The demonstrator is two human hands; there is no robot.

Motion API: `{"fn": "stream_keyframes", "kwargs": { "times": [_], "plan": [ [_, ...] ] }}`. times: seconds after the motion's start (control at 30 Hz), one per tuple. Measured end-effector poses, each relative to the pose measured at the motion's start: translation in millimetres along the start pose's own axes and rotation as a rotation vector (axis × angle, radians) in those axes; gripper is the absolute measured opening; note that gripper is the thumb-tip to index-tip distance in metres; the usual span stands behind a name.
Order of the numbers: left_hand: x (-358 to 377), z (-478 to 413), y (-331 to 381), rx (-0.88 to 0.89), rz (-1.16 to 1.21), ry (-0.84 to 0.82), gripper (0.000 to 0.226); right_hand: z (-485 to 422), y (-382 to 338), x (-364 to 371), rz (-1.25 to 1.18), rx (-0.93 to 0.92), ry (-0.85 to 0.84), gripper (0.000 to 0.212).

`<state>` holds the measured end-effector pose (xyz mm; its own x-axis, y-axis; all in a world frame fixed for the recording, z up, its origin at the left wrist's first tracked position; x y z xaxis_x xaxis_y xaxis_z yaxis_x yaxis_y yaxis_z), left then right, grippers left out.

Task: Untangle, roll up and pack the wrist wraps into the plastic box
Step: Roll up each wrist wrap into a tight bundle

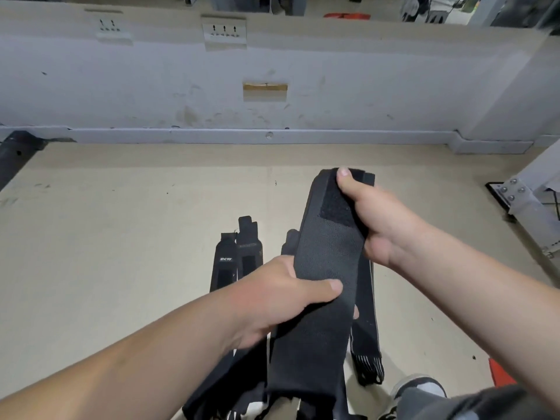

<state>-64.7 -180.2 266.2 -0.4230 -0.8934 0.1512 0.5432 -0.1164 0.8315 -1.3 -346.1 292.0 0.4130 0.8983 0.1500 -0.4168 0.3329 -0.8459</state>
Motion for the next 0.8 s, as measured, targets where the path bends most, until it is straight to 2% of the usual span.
{"fn": "stream_keyframes", "kwargs": {
  "times": [0.1,0.2,0.27,0.37,0.43,0.53,0.67,0.8],
  "plan": [
    [-2.0,-2.4,16.0,0.082,0.037,0.044,0.015,3.0,-1.3,-0.4,-0.049,0.201,-0.184,0.044],
    [-8.5,-8.8,32.6,0.13,0.142,0.177,0.02,10.9,7.5,3.7,0.007,0.278,-0.413,0.048],
    [-10.3,-12.1,36.6,0.118,0.199,0.238,0.019,14.5,17.3,9.6,0.07,0.297,-0.458,0.044],
    [-4.9,-11.9,29.7,0.019,0.291,0.265,0.021,13.9,28.1,14.9,0.125,0.303,-0.371,0.039],
    [-0.5,-11.2,23.0,-0.048,0.355,0.227,0.026,12.0,30.1,15.5,0.141,0.274,-0.301,0.043],
    [-1.3,-8.6,16.8,-0.087,0.27,0.126,0.025,7.2,21.9,13.8,0.109,0.229,-0.182,0.053],
    [3.6,-4.1,10.5,-0.017,0.122,0.034,0.021,-5.3,4.1,6.1,0.047,0.158,-0.027,0.053],
    [10.6,-2.4,19.4,0.13,0.068,0.147,0.02,-18.2,10.6,-6.4,0.038,0.244,0.075,0.056]
  ]
}}
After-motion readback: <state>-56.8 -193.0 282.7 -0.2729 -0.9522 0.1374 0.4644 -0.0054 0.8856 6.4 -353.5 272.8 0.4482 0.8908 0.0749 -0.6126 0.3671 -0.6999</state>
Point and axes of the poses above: each hand's wrist, its own z-axis away from the middle knuckle, its own x-axis out of the palm, y = z × x, the point moved 1 cm from there along -z, towards the middle knuckle, and after that the axes turned 12 degrees about y, right-handed, at the moved point
